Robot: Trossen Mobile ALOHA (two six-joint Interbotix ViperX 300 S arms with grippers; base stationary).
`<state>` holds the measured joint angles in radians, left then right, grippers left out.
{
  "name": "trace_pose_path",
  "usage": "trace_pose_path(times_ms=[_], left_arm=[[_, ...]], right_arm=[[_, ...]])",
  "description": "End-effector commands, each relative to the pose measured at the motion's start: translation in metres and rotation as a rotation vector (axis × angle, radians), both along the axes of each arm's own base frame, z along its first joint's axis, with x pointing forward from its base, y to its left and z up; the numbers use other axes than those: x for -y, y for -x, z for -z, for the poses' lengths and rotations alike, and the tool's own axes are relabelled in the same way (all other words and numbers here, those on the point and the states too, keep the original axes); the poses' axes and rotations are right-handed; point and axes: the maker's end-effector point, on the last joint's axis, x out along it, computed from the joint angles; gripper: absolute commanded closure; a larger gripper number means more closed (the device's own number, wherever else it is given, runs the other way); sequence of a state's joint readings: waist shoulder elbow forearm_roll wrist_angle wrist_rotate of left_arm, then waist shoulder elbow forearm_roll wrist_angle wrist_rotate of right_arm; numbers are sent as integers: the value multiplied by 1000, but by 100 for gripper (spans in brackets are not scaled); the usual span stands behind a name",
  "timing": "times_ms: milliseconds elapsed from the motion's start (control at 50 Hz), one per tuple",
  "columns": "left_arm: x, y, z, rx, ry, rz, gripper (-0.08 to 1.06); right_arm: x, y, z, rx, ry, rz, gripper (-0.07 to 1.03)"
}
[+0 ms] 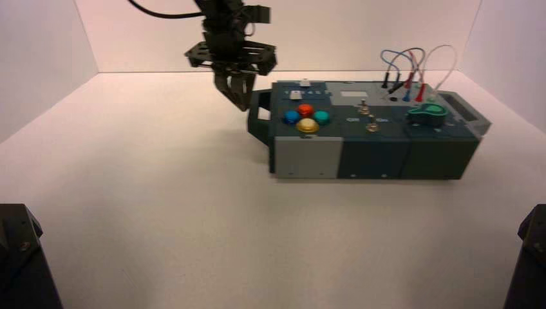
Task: Move the box to the right.
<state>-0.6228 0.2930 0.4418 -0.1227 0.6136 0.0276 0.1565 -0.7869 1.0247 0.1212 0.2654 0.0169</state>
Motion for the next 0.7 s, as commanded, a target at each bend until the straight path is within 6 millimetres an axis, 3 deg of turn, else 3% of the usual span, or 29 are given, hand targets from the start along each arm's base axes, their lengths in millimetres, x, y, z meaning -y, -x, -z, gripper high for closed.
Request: trace_pose_path(times_ms=[20, 240, 540, 700], left_arm=[[33, -1, -20, 45, 49, 45, 101], [17, 0, -30, 35, 26, 41, 101], [-3, 14, -67, 93, 50, 36, 101], [-6, 18, -67, 91, 47, 38, 101]], right_arm=[[-2, -4, -11, 26, -11, -2, 99], [-3, -5, -11, 25, -16, -2, 99], [-16, -8, -4, 2, -15, -43, 99], [-16, -7, -1, -6, -14, -46, 99]])
